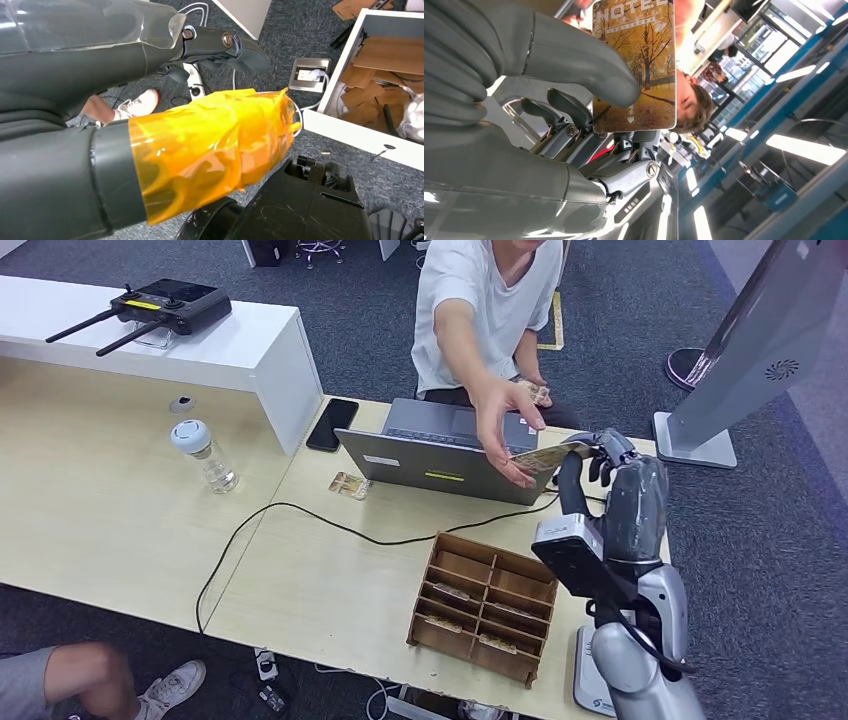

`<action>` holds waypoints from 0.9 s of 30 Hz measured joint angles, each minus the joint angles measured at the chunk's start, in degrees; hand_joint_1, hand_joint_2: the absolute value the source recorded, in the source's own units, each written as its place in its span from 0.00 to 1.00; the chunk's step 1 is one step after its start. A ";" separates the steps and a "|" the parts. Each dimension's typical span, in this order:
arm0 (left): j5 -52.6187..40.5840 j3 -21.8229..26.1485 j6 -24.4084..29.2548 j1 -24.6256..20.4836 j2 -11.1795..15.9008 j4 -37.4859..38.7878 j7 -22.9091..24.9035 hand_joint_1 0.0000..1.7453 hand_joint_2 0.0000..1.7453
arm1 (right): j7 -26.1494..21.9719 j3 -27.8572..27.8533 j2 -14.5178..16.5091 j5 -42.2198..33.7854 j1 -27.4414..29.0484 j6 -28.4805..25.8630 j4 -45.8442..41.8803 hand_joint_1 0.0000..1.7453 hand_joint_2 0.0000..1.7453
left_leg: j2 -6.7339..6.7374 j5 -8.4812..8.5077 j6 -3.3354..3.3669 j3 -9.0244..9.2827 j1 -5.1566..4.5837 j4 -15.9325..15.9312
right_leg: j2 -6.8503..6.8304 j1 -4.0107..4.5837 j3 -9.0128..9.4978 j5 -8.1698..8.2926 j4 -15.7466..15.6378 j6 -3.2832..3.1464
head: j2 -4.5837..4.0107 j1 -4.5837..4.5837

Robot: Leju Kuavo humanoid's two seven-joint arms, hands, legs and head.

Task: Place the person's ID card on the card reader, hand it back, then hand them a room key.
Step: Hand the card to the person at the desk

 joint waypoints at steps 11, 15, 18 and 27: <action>-2.39 2.93 -1.63 -0.07 -1.78 2.13 -1.59 0.00 0.00 | 1.22 0.39 1.69 -0.50 -2.18 3.52 4.38 0.00 0.00 | -0.01 0.00 0.00 -0.01 0.00 0.00 | 0.00 0.00 0.00 0.00 0.00 0.00 | 0.00 0.00; -3.02 3.91 -1.81 0.17 -2.21 2.33 -1.61 0.00 0.00 | 1.28 0.61 1.72 -3.03 -2.23 6.69 4.88 0.00 0.00 | -0.01 0.00 0.00 -0.01 0.00 0.00 | 0.00 0.00 -0.01 0.00 0.00 0.00 | 0.00 0.00; -3.43 4.48 -2.13 0.44 -2.40 2.37 -1.45 0.00 0.00 | 1.12 0.93 1.72 -4.67 -2.19 8.16 4.53 0.00 0.00 | -0.01 0.00 0.00 -0.01 0.00 0.00 | 0.00 0.00 -0.01 0.00 0.00 0.00 | 0.00 0.00; -3.70 5.08 -2.44 1.21 -2.46 2.34 -0.48 0.00 0.00 | 0.37 1.79 1.72 -6.16 -0.77 9.19 0.83 0.00 0.00 | -0.01 0.00 0.00 -0.01 0.00 0.00 | 0.00 0.00 -0.02 0.00 0.00 0.00 | 0.00 0.00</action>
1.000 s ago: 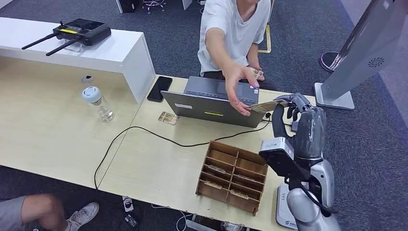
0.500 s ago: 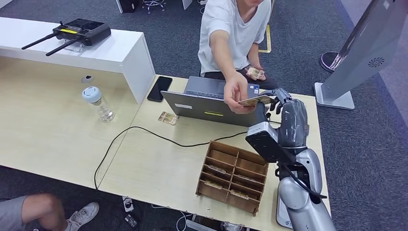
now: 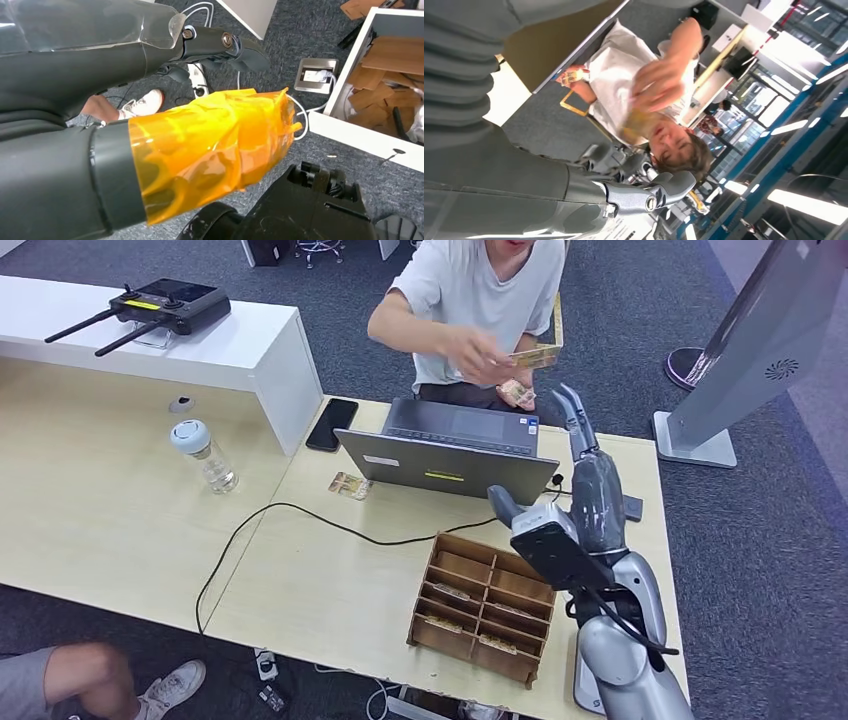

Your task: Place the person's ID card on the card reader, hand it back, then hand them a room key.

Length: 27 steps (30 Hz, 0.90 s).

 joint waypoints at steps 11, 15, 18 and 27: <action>0.10 0.21 0.11 0.57 0.03 -0.12 0.75 0.00 0.00 | -0.51 0.18 -0.04 -0.27 1.46 0.11 -2.34 0.00 0.00 | 0.00 0.00 0.00 0.00 0.00 0.00 | 0.00 0.00 0.00 0.00 0.00 0.00 | 0.00 -0.01; 1.20 0.79 1.38 2.76 0.83 -2.20 3.45 0.00 0.00 | -2.62 1.42 -0.84 1.84 6.47 -1.18 -7.10 0.00 0.00 | 0.00 -0.01 0.00 -0.01 0.00 0.00 | 0.00 0.00 -0.02 -0.02 -0.01 -0.02 | 0.00 0.00; 1.82 0.88 1.97 3.74 1.40 -3.48 4.58 0.00 0.00 | -3.53 1.98 -1.34 3.14 9.14 -2.55 -8.84 0.00 0.00 | 0.01 -0.02 0.00 -0.01 0.00 -0.01 | 0.01 0.00 -0.03 -0.03 -0.01 -0.02 | 0.00 -0.01; 3.55 0.87 3.60 5.44 2.74 -6.27 6.67 0.00 0.00 | -4.82 3.21 -2.53 4.74 14.32 -4.51 -11.86 0.00 0.00 | 0.01 -0.02 -0.01 -0.01 0.00 -0.01 | 0.00 0.00 -0.03 -0.04 -0.01 -0.03 | 0.00 0.00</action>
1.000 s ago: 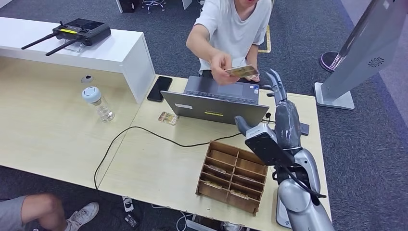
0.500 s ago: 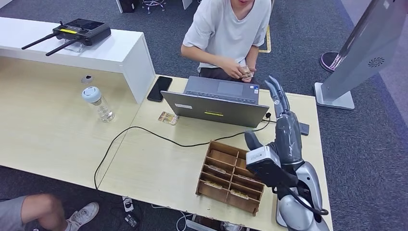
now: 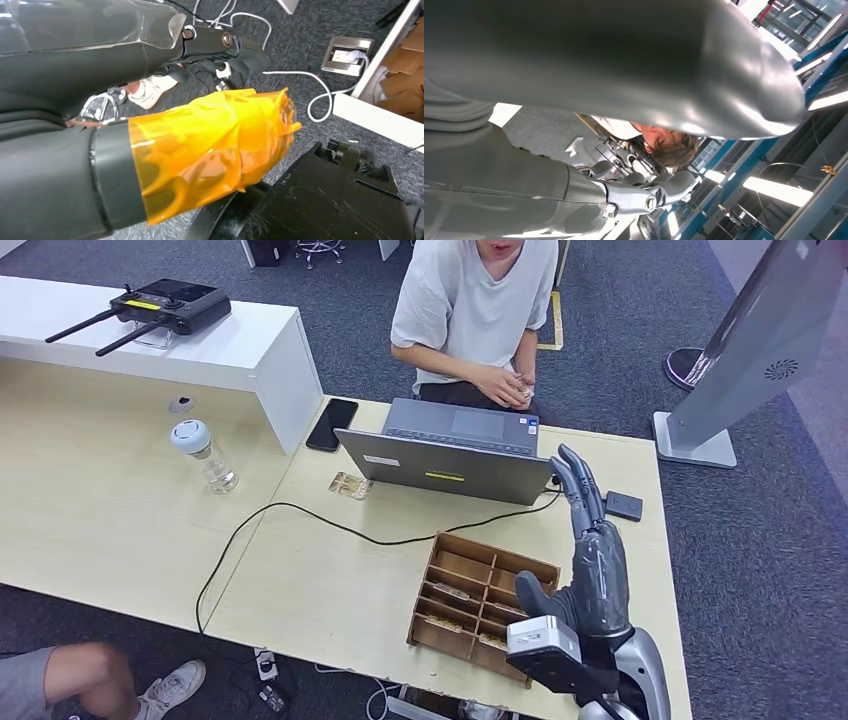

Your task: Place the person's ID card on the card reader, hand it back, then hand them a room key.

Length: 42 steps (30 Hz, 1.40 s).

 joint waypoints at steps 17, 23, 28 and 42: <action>5.09 -3.15 5.13 1.19 3.04 -4.46 4.58 0.00 0.00 | -0.39 1.72 -3.73 8.22 9.07 -2.86 0.82 0.00 1.00 | 0.00 -0.02 0.00 -0.02 0.00 -0.01 | -0.01 0.00 0.00 -0.05 -0.01 -0.04 | 0.00 0.00; 7.08 -5.56 7.61 0.95 4.03 -5.45 6.22 0.00 0.00 | 1.05 2.64 -4.44 12.01 10.08 -3.45 2.03 0.00 1.00 | 0.01 -0.02 -0.01 -0.02 0.01 -0.02 | 0.00 0.01 -0.02 -0.05 -0.01 -0.05 | 0.00 -0.01; 8.35 -7.65 9.18 0.43 4.66 -5.85 7.09 0.00 0.00 | 4.40 3.82 -5.54 18.08 10.04 -4.27 3.05 0.00 1.00 | 0.00 -0.02 0.00 -0.02 0.00 -0.02 | -0.01 0.00 -0.01 -0.05 -0.01 -0.05 | 0.00 0.00; 10.90 -11.56 11.17 -1.30 5.47 -5.99 8.00 0.00 0.00 | 12.76 6.71 -8.45 25.48 8.07 -1.00 6.86 0.00 1.00 | 0.00 -0.02 -0.01 -0.02 0.00 -0.02 | -0.01 0.00 -0.01 -0.05 -0.01 -0.05 | 0.00 0.00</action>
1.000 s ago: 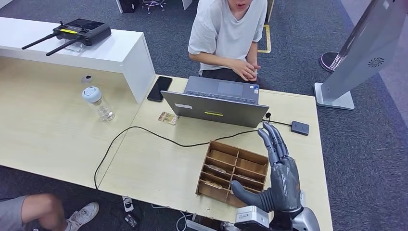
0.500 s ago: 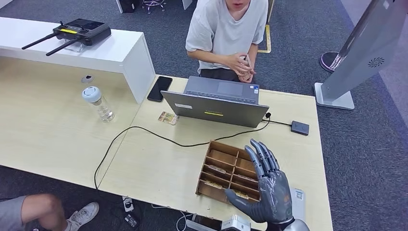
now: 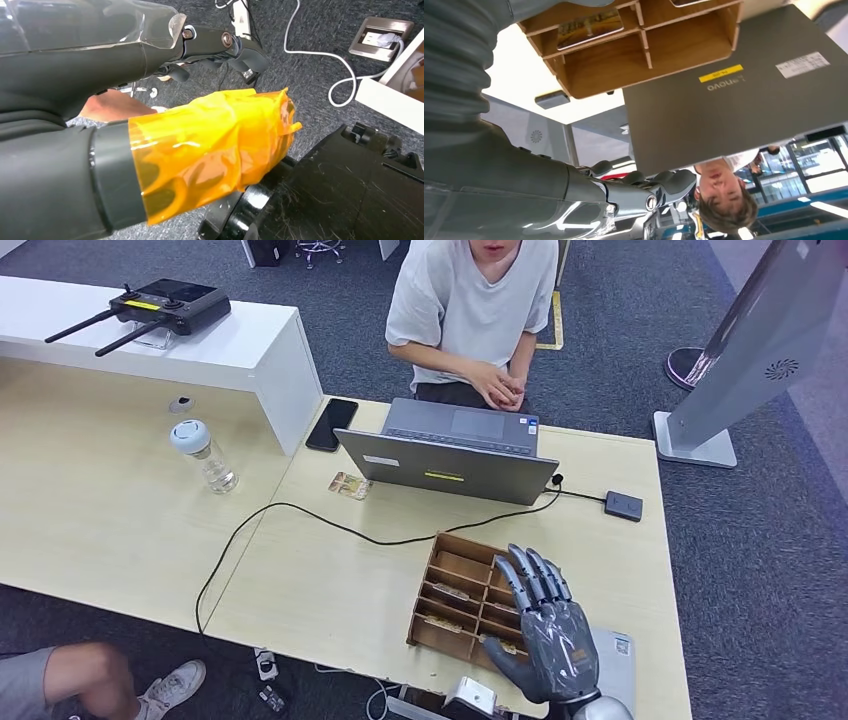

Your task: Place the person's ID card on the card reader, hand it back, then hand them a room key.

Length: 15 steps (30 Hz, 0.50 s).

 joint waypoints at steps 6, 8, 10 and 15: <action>0.37 -1.03 0.32 -0.31 0.20 -0.02 0.45 0.00 0.00 | 1.44 0.27 -0.53 1.43 -0.40 0.63 1.23 0.00 1.00 | 0.00 0.00 0.00 0.00 0.00 0.00 | 0.00 0.00 -0.01 0.00 0.00 0.00 | 0.00 0.00; 0.47 -1.17 0.34 -0.34 0.27 -0.04 0.59 0.00 0.00 | 1.69 0.38 -0.60 1.88 -0.45 0.59 1.55 0.00 1.00 | 0.00 0.00 0.00 0.00 0.00 0.00 | 0.00 0.00 -0.01 0.00 0.00 0.00 | 0.00 -0.01; 0.61 -1.28 0.38 -0.39 0.32 -0.07 0.73 0.00 0.00 | 1.85 0.49 -0.62 2.15 -0.47 0.58 1.81 0.00 1.00 | 0.00 0.00 0.00 0.00 0.00 0.00 | 0.00 0.00 0.00 0.00 0.00 0.00 | 0.00 -0.01; 0.74 -1.42 0.48 -0.59 0.36 -0.11 0.87 0.00 0.00 | 2.21 0.52 -0.64 2.60 -0.49 0.58 2.32 0.00 1.00 | 0.00 0.00 0.00 0.00 0.00 0.00 | 0.00 0.00 0.00 0.00 0.00 0.00 | 0.00 0.00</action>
